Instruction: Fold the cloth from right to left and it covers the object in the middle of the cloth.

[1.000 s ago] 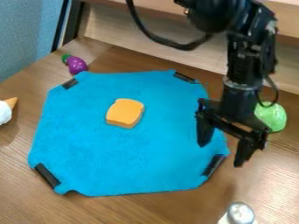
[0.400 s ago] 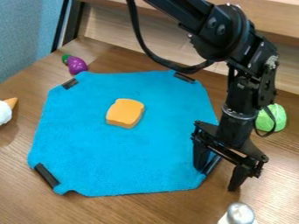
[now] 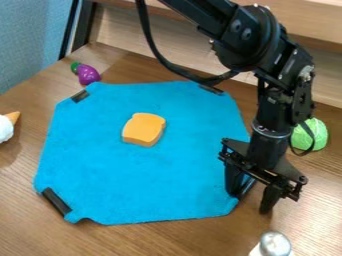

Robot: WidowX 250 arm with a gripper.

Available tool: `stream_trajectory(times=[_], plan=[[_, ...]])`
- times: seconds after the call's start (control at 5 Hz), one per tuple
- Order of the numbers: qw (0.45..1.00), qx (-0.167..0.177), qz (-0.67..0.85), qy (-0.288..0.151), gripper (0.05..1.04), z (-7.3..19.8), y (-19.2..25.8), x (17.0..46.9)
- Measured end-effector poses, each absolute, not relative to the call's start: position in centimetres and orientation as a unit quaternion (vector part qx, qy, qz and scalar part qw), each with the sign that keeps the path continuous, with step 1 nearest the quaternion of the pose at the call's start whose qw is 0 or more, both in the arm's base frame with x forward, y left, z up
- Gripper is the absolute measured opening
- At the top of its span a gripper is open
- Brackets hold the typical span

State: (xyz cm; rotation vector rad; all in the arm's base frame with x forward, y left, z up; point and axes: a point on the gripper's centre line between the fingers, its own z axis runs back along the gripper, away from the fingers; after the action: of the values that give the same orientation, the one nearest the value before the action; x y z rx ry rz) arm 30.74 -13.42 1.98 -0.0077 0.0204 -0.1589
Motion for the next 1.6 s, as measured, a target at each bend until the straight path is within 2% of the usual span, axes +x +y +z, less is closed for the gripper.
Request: stream_trajectory(times=[0.2, 0.4, 0.6, 1.0, 1.2, 1.4, 1.6], plan=[[0.997, -0.004, -0.079, 0.011, 0.408, 1.9, -13.4, 30.7], [0.996, -0.013, -0.086, 0.012, 0.198, 2.0, -13.3, 30.9], [0.990, -0.053, -0.130, 0.005, 0.086, 2.3, -14.4, 32.0], [0.977, -0.109, -0.183, -0.012, 0.059, 3.8, -14.0, 34.4], [0.977, -0.134, -0.152, -0.059, 0.059, 6.9, -10.3, 35.8], [0.979, -0.145, -0.123, -0.070, 0.059, 7.9, -7.8, 35.7], [0.983, -0.141, -0.093, -0.077, 0.059, 9.1, -4.6, 35.4]])
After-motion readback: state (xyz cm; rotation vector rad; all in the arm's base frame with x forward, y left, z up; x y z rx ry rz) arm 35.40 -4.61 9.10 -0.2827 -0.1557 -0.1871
